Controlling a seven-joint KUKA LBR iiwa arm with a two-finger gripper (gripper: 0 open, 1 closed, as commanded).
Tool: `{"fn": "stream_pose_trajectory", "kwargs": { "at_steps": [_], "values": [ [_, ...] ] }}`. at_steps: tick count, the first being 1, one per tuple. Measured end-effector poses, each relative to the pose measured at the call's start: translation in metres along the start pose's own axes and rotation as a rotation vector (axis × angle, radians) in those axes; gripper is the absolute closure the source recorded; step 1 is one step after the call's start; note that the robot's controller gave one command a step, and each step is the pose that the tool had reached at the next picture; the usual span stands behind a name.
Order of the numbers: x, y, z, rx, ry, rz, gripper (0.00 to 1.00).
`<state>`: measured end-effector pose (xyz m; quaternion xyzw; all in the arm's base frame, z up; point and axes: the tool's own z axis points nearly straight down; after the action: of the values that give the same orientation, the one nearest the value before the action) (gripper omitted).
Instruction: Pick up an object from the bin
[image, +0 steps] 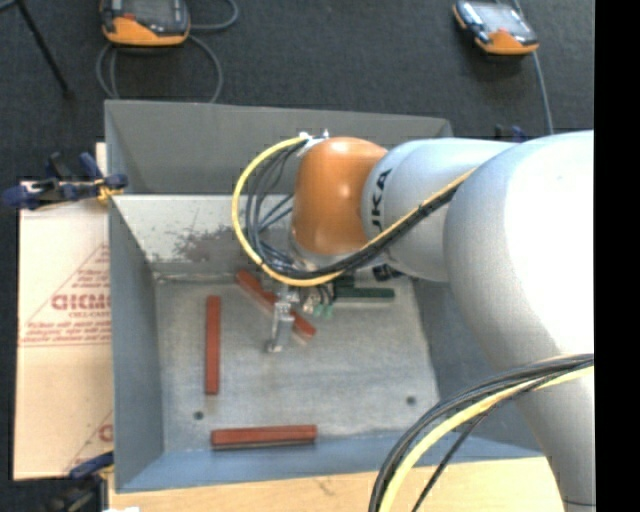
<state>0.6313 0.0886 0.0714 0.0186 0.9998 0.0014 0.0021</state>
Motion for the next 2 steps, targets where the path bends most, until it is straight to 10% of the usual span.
{"fn": "stream_pose_trajectory", "kwargs": {
  "at_steps": [1,2],
  "values": [
    [-0.002,0.0,-0.003,-0.002,-0.008,0.001,1.0],
    [-0.007,0.001,-0.167,0.002,-0.01,-0.03,1.0]
  ]
}}
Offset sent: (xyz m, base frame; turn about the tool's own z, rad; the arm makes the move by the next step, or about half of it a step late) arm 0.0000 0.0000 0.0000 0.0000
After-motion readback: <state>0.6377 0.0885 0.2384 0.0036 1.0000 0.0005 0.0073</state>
